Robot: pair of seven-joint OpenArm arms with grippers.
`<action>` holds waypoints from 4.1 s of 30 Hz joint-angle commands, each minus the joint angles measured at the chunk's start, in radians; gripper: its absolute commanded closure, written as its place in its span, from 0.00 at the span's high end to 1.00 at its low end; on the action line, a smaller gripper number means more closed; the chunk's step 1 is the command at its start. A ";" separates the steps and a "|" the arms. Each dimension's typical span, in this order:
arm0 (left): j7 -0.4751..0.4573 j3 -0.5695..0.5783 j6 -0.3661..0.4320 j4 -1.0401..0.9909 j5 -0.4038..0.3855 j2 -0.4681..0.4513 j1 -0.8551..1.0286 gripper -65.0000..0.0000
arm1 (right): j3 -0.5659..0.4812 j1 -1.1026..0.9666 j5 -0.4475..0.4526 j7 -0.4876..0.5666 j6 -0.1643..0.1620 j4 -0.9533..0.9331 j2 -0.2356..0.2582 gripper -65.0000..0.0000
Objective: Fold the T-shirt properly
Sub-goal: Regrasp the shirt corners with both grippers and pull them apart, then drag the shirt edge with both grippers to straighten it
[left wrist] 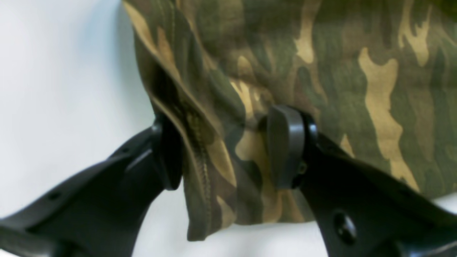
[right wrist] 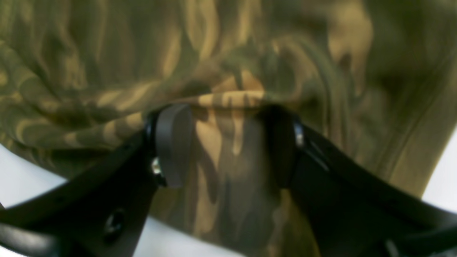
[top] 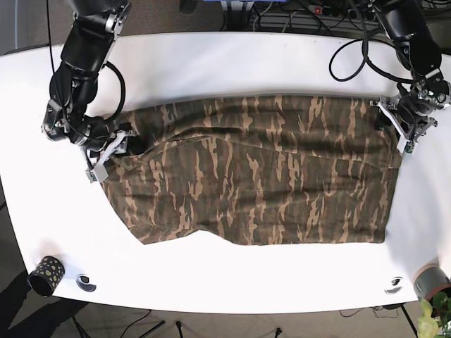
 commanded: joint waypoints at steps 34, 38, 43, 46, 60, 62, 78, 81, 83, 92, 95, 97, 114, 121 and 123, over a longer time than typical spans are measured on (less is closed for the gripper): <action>0.036 -0.059 0.004 0.220 -0.145 -0.037 0.043 0.70 | 0.142 -0.147 0.007 -0.055 -0.001 0.129 0.120 0.51; 0.036 -0.059 0.005 0.219 -0.145 -0.037 0.048 0.70 | 0.145 -0.147 0.007 -0.081 -0.001 0.164 0.103 0.51; 0.035 -0.059 0.005 0.226 -0.145 -0.037 0.072 0.70 | 0.147 -0.196 0.009 -0.086 -0.001 0.312 0.071 0.51; 0.035 -0.059 0.005 0.228 -0.146 -0.037 0.077 0.70 | 0.147 -0.215 0.009 -0.109 -0.001 0.408 0.066 0.51; 0.033 -0.059 0.005 0.228 -0.148 -0.033 0.086 0.70 | 0.142 -0.227 -0.046 -0.002 -0.001 0.276 0.071 0.51; 0.033 -0.059 0.005 0.228 -0.148 -0.033 0.086 0.70 | 0.142 -0.227 -0.045 0.005 -0.001 0.249 0.073 0.51; 0.033 -0.059 0.005 0.203 -0.143 -0.034 0.091 0.70 | 0.142 -0.227 -0.037 0.071 -0.001 0.163 0.065 0.50; 0.030 -0.059 0.007 0.157 -0.143 -0.036 0.085 0.69 | 0.142 -0.227 -0.037 0.071 -0.001 0.166 0.065 0.50; 0.030 -0.059 0.013 0.131 -0.145 -0.037 0.085 0.69 | 0.142 -0.227 -0.037 0.071 -0.001 0.166 0.065 0.50; 0.028 -0.053 0.054 0.041 -0.146 -0.037 0.083 0.58 | 0.142 -0.227 -0.037 0.071 -0.001 0.166 0.065 0.43; 0.028 -0.053 0.054 0.031 -0.146 -0.037 0.080 0.32 | 0.142 -0.227 -0.037 0.071 -0.001 0.166 0.065 0.22; 0.028 -0.053 0.054 0.031 -0.146 -0.037 0.069 0.13 | 0.142 -0.227 -0.037 0.071 -0.001 0.166 0.065 0.06; 0.036 -0.160 0.003 0.231 -0.148 -0.037 0.247 0.03 | 0.151 -0.422 -0.036 0.063 -0.001 0.427 0.046 0.00; 0.036 -0.258 0.003 0.226 -0.146 -0.037 0.322 0.03 | 0.151 -0.563 -0.036 0.063 -0.001 0.537 0.016 0.00; 0.036 -0.284 0.003 0.215 -0.145 -0.037 0.330 0.03 | 0.151 -0.594 -0.036 0.063 -0.001 0.559 0.010 0.00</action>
